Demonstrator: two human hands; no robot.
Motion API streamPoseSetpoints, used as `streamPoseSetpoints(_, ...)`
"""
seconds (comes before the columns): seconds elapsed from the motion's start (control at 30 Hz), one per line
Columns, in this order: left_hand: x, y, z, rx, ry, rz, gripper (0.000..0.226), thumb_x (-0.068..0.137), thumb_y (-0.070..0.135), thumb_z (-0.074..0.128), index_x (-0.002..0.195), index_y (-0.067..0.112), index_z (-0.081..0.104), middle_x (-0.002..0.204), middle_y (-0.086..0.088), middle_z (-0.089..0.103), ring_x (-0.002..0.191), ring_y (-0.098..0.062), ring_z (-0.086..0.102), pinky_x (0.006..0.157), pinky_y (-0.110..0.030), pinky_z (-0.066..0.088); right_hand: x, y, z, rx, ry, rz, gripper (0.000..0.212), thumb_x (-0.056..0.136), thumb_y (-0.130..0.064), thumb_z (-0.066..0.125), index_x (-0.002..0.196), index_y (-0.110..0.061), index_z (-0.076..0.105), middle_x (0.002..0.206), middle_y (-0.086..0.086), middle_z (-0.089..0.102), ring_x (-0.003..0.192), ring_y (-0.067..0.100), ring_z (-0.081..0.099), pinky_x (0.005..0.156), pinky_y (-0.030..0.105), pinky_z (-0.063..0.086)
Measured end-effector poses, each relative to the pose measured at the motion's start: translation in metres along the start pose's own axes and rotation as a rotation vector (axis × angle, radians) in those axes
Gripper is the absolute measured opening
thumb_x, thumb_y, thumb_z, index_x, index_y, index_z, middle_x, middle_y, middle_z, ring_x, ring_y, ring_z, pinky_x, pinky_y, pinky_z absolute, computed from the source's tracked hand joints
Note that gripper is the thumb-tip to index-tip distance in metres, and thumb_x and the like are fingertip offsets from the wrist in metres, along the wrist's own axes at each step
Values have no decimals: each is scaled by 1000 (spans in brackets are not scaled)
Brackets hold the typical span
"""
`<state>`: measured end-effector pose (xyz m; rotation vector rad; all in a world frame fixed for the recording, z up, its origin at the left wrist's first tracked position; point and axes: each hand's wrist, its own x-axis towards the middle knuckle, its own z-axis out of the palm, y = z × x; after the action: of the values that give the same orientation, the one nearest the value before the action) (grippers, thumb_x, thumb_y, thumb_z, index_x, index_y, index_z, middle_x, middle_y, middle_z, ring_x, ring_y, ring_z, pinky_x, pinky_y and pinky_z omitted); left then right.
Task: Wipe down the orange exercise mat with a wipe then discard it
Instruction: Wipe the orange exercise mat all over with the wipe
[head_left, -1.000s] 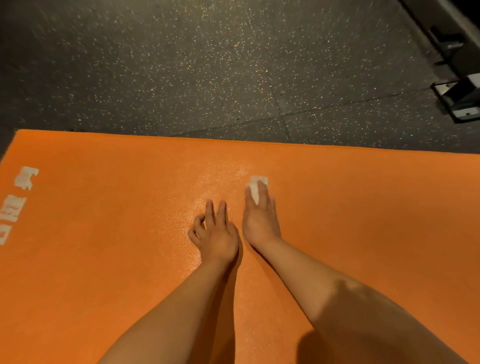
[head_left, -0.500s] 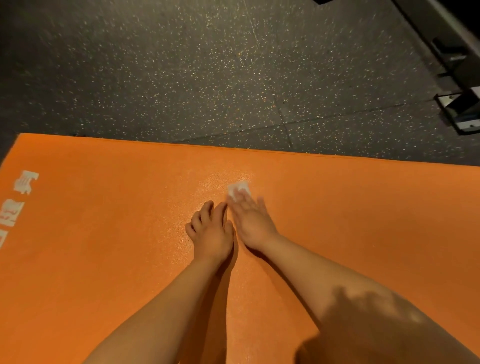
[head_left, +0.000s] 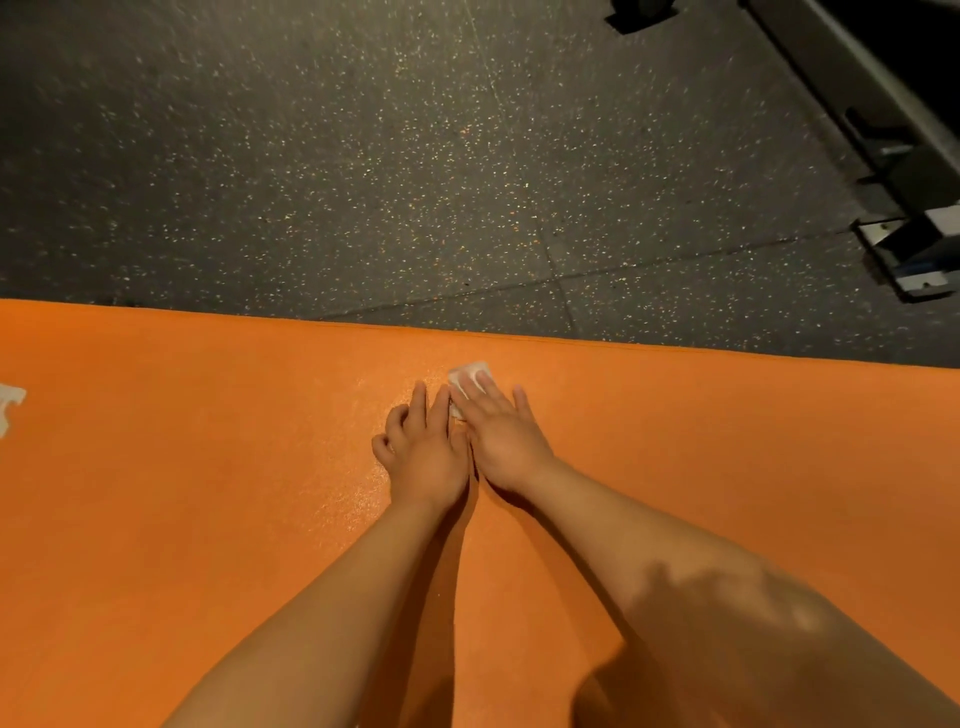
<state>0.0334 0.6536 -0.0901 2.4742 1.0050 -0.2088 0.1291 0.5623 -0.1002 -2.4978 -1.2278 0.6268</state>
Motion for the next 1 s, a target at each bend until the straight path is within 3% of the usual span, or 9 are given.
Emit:
streamPoseSetpoints(0.2, 5, 4, -2, -6, -51, -51, 57, 103, 44, 33, 156, 43, 13, 167, 12, -4, 144, -22, 4, 113, -47, 8, 6, 38, -16, -44, 178, 446, 59, 109, -25, 22, 162, -21, -1, 169, -6, -13, 155, 18, -16, 123, 51, -8)
streamPoseSetpoints(0.27, 8, 9, -2, -53, -50, -83, 56, 102, 43, 34, 155, 44, 15, 166, 13, -2, 144, -23, 4, 113, -47, 7, 20, 15, -16, 32, 140, 382, 64, 107, -20, 29, 163, -19, -2, 170, -3, -11, 155, 18, -16, 124, 50, -8)
streamPoseSetpoints(0.4, 11, 2, 2, -77, -33, -99, 61, 99, 37, 37, 154, 42, 11, 164, 18, -4, 145, -21, 3, 116, -49, 3, 45, -18, -18, -9, -113, -75, 66, 105, -19, 37, 163, -25, 6, 170, -8, -1, 155, 12, -10, 123, 53, -13)
streamPoseSetpoints(0.47, 10, 1, 4, -70, -25, -101, 59, 100, 42, 37, 154, 43, 12, 165, 18, -3, 145, -21, 4, 117, -49, 3, 51, -8, -22, -49, -124, -120, 67, 105, -17, 39, 162, -31, 8, 169, -12, 1, 155, 9, -9, 120, 54, -17)
streamPoseSetpoints(0.57, 9, 2, 4, -73, -14, -115, 57, 102, 51, 34, 155, 46, 13, 165, 16, -2, 144, -21, 3, 116, -48, 4, 42, 13, -24, -39, 15, 89, 78, 99, -8, 42, 162, -32, 4, 169, -14, -6, 155, 10, -14, 120, 52, -17)
streamPoseSetpoints(0.67, 12, 19, 8, -61, 4, -172, 55, 104, 42, 34, 154, 48, 13, 166, 9, -2, 143, -25, 2, 118, -52, 3, 27, 18, -25, 63, 150, 364, 80, 95, -4, 41, 163, -27, 6, 169, -12, -8, 154, 11, -15, 123, 49, -11)
streamPoseSetpoints(0.77, 10, 42, 13, -107, -16, -222, 60, 103, 26, 36, 153, 51, 14, 166, 2, -10, 148, -30, -6, 118, -58, -9, 16, 7, -19, 118, 62, 240, 77, 100, -17, 48, 162, -26, 4, 168, -11, -9, 154, 11, -16, 125, 47, -9)
streamPoseSetpoints(0.87, 4, 36, 21, -36, 53, -109, 58, 102, 25, 39, 153, 47, 22, 168, 0, -2, 148, -30, 0, 118, -56, -2, 13, 27, -20, 32, 34, 146, 78, 98, -6, 42, 163, -30, 6, 169, -13, -7, 154, 9, -14, 125, 52, -5)
streamPoseSetpoints(1.0, 2, 31, 23, 6, 55, 29, 54, 101, 35, 40, 154, 41, 29, 167, 2, 9, 142, -25, 7, 115, -51, 8, -1, 58, -29, 13, 141, 423, 90, 90, 1, 40, 162, -31, -2, 168, -14, -14, 154, 11, -18, 122, 49, -10)
